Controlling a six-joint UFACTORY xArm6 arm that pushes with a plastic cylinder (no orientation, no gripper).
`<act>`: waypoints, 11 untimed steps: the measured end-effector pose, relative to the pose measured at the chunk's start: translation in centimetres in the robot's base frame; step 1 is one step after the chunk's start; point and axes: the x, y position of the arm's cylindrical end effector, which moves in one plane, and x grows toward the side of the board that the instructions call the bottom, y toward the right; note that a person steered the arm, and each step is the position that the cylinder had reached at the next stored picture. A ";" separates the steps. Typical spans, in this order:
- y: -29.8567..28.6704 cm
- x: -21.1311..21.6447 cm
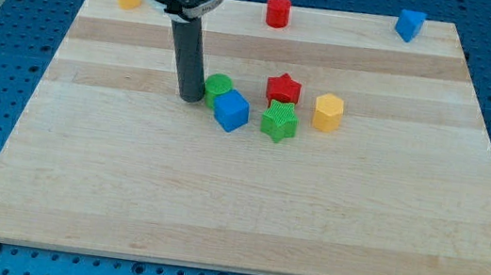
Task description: Move the heart into the green circle
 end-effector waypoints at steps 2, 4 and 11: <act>-6.9 -3.3; -19.7 -10.4; -12.1 -16.4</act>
